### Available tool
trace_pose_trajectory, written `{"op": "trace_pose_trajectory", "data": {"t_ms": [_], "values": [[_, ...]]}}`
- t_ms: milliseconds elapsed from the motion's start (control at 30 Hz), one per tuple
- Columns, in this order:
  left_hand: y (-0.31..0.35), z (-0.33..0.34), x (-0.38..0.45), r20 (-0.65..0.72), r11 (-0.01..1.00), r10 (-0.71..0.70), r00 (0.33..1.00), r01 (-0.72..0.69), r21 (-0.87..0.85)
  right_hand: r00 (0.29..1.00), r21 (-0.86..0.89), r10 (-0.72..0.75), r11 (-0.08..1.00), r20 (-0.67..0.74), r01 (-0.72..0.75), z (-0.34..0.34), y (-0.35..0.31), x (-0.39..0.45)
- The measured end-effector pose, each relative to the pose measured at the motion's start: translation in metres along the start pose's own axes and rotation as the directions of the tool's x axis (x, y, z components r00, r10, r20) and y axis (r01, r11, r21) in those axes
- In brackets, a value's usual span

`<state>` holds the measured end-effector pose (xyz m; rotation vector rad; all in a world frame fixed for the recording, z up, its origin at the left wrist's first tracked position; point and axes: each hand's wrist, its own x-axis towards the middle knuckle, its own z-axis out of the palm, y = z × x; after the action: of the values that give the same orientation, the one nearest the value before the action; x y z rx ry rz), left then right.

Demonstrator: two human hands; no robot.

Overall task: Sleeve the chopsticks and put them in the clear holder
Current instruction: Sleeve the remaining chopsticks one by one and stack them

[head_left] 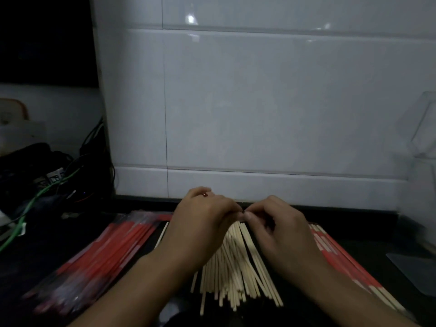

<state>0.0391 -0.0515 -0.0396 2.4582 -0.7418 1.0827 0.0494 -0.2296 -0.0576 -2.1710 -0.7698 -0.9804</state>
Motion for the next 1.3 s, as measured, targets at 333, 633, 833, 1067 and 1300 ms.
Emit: {"op": "trace_pose_trajectory", "data": {"t_ms": [333,633,833,1067,1300], "values": [[-0.015,-0.005,-0.009,0.138,0.867,-0.354,0.925,0.38,-0.322,0.791,-0.213,0.305,0.951,0.531,-0.224,-0.007,0.002,-0.007],[-0.012,0.002,-0.009,0.148,0.827,-0.385,0.911,0.411,-0.382,0.717,-0.23,0.262,0.962,0.646,-0.145,-0.004,-0.01,-0.011],[-0.01,0.002,-0.008,0.132,0.83,-0.388,0.912,0.408,-0.38,0.724,-0.228,0.328,0.945,0.607,-0.236,-0.002,-0.007,-0.011],[-0.012,0.004,-0.011,0.161,0.834,-0.406,0.899,0.437,-0.336,0.803,0.026,0.405,0.887,0.438,-0.461,-0.015,-0.006,0.004],[-0.011,0.005,-0.01,0.166,0.86,-0.39,0.906,0.423,-0.286,0.911,0.242,0.296,0.898,0.286,-0.368,-0.036,0.004,0.012]]}}
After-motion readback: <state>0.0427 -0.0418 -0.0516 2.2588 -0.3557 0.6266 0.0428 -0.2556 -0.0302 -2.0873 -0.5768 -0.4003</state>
